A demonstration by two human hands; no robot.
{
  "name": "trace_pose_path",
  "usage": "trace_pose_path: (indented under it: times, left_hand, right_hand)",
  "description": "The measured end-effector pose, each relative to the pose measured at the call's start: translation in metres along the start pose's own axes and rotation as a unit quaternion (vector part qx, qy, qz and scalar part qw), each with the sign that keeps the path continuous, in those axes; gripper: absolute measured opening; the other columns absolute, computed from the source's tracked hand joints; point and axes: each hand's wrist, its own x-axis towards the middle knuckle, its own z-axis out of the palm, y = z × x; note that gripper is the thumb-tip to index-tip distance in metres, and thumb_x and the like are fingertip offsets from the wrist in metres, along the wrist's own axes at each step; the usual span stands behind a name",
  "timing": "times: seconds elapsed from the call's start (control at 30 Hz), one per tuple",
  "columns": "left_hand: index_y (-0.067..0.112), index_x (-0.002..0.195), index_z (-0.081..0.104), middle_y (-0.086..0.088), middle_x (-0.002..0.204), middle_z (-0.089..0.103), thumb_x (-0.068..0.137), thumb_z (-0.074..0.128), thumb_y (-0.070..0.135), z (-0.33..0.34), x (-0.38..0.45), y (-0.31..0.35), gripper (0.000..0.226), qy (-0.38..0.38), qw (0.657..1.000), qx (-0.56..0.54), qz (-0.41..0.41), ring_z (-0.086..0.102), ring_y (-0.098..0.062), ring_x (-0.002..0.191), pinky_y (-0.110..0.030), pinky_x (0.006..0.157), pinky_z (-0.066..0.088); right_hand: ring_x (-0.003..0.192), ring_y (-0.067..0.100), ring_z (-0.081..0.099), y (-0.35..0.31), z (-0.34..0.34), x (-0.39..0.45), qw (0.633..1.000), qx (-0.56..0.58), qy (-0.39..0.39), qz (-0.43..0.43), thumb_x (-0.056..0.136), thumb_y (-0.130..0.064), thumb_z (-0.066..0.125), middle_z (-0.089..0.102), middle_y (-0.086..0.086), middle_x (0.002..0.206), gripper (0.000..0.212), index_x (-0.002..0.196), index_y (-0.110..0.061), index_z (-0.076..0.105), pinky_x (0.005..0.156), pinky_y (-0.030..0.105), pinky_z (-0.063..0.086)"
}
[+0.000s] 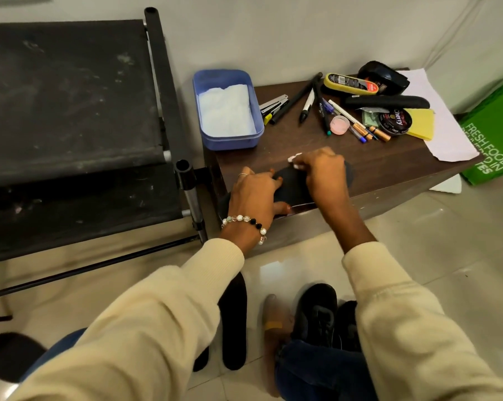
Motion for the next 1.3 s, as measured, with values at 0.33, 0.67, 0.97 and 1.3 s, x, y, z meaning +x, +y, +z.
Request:
trace_pose_path:
  times: [0.33, 0.67, 0.97, 1.3]
  left_hand:
    - [0.024, 0.144, 0.042, 0.003, 0.151, 0.037, 0.088, 0.059, 0.051, 0.006, 0.001, 0.000, 0.064, 0.013, 1.000, 0.001, -0.006, 0.035, -0.027, 0.127, -0.033, 0.105, 0.034]
    - [0.011, 0.150, 0.026, -0.008, 0.150, 0.036, 0.077, 0.071, 0.050, 0.000, -0.011, -0.006, 0.094, -0.001, 0.999, -0.033, -0.034, 0.030, -0.028, 0.137, -0.035, 0.112, 0.029]
    - [0.020, 0.151, 0.020, -0.015, 0.142, 0.028, 0.072, 0.079, 0.045, -0.002, -0.047, 0.006, 0.102, -0.024, 0.995, -0.024, -0.092, 0.036, -0.040, 0.127, -0.049, 0.101, 0.043]
    - [0.013, 0.131, 0.056, -0.005, 0.120, 0.063, 0.084, 0.073, 0.022, -0.023, -0.115, 0.012, 0.051, 0.064, 0.921, -0.364, -0.122, 0.057, -0.021, 0.111, -0.020, 0.090, 0.040]
  right_hand:
    - [0.113, 0.032, 0.050, 0.016, -0.017, -0.013, 0.986, -0.030, -0.016, 0.165, 0.091, 0.004, 0.050, 0.056, 0.016, 0.125, 0.040, 0.124, -0.015, 0.061, 0.095, 0.035, 0.042]
    - [0.091, 0.011, 0.065, 0.017, -0.045, -0.047, 0.961, 0.208, -0.171, 0.059, 0.079, -0.001, 0.071, 0.073, 0.002, 0.098, 0.021, 0.092, -0.016, 0.076, 0.086, 0.022, 0.049]
    - [0.075, 0.023, 0.062, 0.013, -0.045, -0.071, 0.632, 0.596, 0.073, 0.489, 0.090, -0.001, 0.044, 0.063, 0.013, 0.099, 0.025, 0.084, -0.011, 0.066, 0.062, 0.032, 0.053]
    - [0.066, 0.020, 0.059, -0.051, -0.054, -0.126, 0.633, 0.660, -0.057, 0.401, 0.088, -0.046, 0.060, 0.064, 0.007, 0.081, 0.031, 0.084, -0.015, 0.061, 0.052, 0.027, 0.044]
